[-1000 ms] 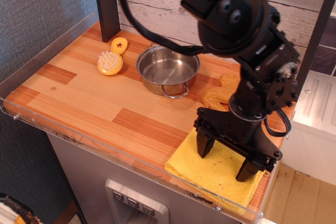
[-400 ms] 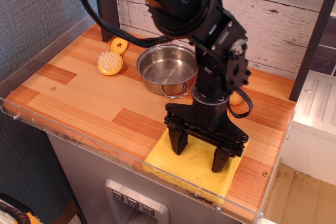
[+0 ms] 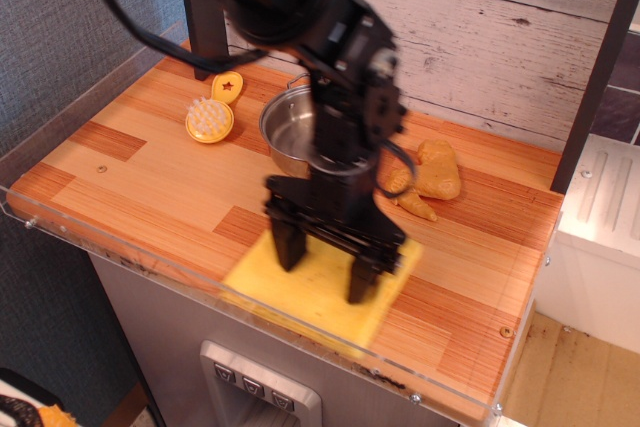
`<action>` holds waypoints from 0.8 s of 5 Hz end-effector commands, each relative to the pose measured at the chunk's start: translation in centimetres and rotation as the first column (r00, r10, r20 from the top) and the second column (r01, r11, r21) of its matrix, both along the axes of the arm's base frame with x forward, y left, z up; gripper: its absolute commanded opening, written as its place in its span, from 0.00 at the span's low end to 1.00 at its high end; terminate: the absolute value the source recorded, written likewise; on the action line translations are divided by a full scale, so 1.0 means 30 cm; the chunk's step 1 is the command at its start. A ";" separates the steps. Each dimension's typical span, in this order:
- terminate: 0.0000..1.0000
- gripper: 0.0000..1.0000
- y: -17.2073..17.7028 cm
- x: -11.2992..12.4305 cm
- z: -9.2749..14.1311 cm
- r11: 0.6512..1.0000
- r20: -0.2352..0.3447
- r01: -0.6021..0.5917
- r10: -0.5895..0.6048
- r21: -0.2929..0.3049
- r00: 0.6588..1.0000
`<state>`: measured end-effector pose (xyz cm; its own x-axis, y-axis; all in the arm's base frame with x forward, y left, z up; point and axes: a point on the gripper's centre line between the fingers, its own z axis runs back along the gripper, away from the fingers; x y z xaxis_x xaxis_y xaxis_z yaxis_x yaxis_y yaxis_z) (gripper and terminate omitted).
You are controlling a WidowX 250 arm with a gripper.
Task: Place the yellow towel in front of the pot.
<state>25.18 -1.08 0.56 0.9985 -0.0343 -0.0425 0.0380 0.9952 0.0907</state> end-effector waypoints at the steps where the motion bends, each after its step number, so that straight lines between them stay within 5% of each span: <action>1: 0.00 1.00 0.196 0.018 0.039 1.000 0.006 0.004 -0.004 -0.004 1.000; 4: 0.00 1.00 0.319 0.079 0.083 0.990 -0.005 0.129 -0.129 -0.051 0.992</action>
